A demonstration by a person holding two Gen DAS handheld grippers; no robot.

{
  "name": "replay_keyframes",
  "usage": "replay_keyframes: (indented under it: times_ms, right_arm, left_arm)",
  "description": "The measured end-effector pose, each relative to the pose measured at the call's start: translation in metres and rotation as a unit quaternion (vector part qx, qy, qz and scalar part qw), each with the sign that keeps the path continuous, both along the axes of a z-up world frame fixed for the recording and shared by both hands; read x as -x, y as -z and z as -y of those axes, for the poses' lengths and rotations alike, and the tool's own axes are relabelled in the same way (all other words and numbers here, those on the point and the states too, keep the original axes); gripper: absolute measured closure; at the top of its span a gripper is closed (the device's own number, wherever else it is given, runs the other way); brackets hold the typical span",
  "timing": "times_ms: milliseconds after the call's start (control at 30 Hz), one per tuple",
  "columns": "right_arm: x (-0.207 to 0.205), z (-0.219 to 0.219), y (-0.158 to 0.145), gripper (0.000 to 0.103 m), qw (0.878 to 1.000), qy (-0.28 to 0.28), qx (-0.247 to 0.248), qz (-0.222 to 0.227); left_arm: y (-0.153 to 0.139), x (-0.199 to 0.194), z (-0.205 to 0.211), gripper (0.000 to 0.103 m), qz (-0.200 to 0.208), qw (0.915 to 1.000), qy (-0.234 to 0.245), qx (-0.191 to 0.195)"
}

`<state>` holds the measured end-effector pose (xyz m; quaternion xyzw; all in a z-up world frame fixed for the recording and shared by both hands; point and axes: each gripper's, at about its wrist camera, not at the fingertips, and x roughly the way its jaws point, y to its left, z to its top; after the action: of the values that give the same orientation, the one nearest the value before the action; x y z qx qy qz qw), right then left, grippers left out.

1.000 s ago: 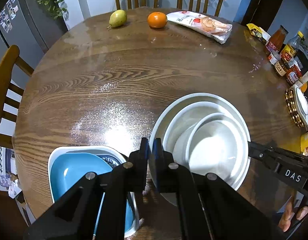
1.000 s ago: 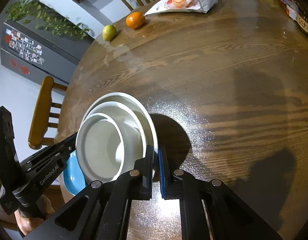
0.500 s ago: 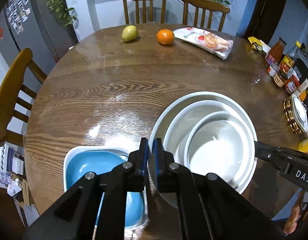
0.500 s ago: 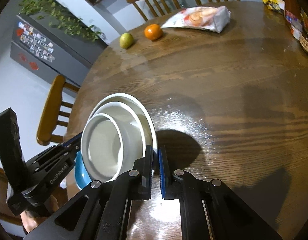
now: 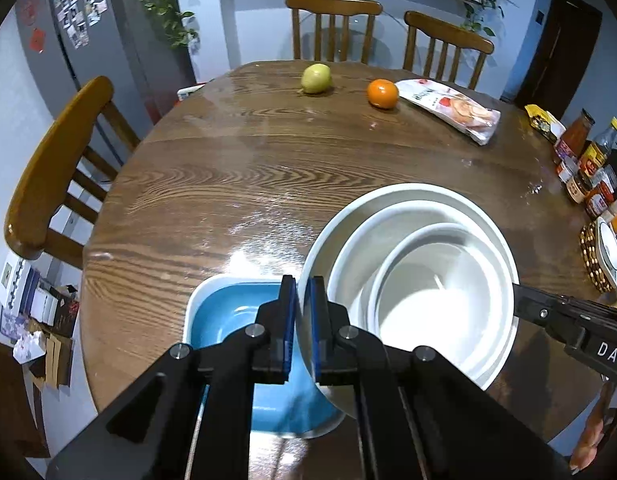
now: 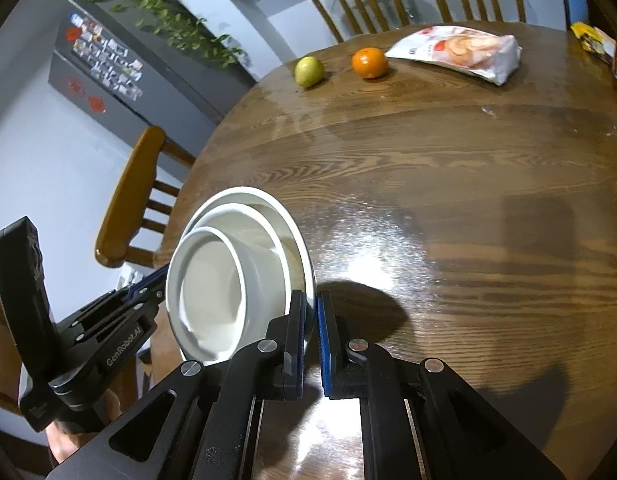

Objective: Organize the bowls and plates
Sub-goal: 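Grip the white bowl stack rim with the left gripper and lift it, then carry the white bowl stack with the left gripper onto the teal dish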

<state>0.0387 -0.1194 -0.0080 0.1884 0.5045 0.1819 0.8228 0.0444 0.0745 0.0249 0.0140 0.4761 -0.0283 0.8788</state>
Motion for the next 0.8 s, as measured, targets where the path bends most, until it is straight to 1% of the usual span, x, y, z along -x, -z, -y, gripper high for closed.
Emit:
replay_keyframes:
  times_ms: [500, 800]
  right_arm:
    - [0.001, -0.041, -0.002, 0.093, 0.999, -0.041, 0.002, 0.003]
    - [-0.001, -0.058, 0.000, 0.093, 0.998, -0.059, 0.004, 0.000]
  left_arm:
    - [-0.001, 0.016, -0.041, 0.101, 0.003, 0.9990, -0.044, -0.002]
    - [0.000, 0.019, -0.055, 0.101, -0.001, 0.9982, -0.060, -0.003]
